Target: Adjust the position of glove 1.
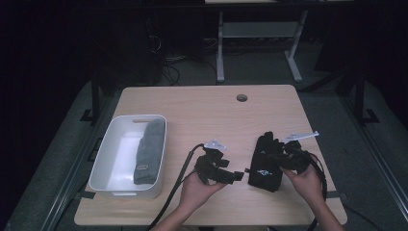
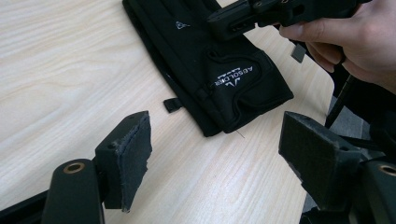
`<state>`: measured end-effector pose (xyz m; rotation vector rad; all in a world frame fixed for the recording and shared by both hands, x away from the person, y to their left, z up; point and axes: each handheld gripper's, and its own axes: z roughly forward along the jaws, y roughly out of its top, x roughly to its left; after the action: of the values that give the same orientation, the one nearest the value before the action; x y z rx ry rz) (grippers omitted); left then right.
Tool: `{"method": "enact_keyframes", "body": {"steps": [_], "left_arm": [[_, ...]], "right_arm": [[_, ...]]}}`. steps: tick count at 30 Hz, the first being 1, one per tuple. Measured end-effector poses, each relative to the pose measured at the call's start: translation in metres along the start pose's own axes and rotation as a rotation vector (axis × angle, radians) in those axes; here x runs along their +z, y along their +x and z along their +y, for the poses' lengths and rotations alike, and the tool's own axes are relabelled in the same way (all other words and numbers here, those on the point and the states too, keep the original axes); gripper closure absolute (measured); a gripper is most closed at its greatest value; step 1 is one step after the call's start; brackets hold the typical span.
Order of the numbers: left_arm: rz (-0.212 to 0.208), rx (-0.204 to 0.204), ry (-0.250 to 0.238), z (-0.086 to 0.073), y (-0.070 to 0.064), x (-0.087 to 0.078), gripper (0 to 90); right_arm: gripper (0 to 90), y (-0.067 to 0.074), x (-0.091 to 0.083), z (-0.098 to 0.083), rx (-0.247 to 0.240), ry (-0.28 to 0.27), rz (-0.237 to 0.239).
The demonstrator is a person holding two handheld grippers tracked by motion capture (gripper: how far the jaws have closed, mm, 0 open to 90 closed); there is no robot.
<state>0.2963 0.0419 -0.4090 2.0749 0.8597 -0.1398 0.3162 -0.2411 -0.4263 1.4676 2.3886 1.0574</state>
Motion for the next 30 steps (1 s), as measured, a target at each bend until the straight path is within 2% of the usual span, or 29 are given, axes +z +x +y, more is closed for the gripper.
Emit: {"method": "enact_keyframes", "body": {"steps": [3,9,18,22,25,30], "left_arm": [[-0.006,-0.007,0.005,0.0,-0.001,0.006,25.1],[-0.018,-0.005,0.019,0.002,-0.004,0.018,25.3],[-0.047,-0.016,0.051,0.006,-0.009,0.042,29.9],[-0.046,-0.03,0.063,0.008,-0.009,0.055,30.7],[-0.044,-0.057,0.071,0.008,-0.005,0.067,31.1],[-0.032,-0.072,0.096,0.006,-0.004,0.081,34.6]], "right_arm": [[85.5,-0.001,0.001,-0.002,0.008,0.001,0.003],[69.3,-0.006,-0.003,-0.002,0.044,-0.013,0.04],[52.9,-0.027,-0.015,-0.001,0.096,-0.046,0.017],[48.7,-0.039,-0.014,-0.003,0.129,-0.036,0.02],[47.1,-0.046,-0.012,-0.005,0.144,-0.038,0.001],[45.8,-0.056,-0.005,-0.005,0.161,-0.023,-0.014]]}}
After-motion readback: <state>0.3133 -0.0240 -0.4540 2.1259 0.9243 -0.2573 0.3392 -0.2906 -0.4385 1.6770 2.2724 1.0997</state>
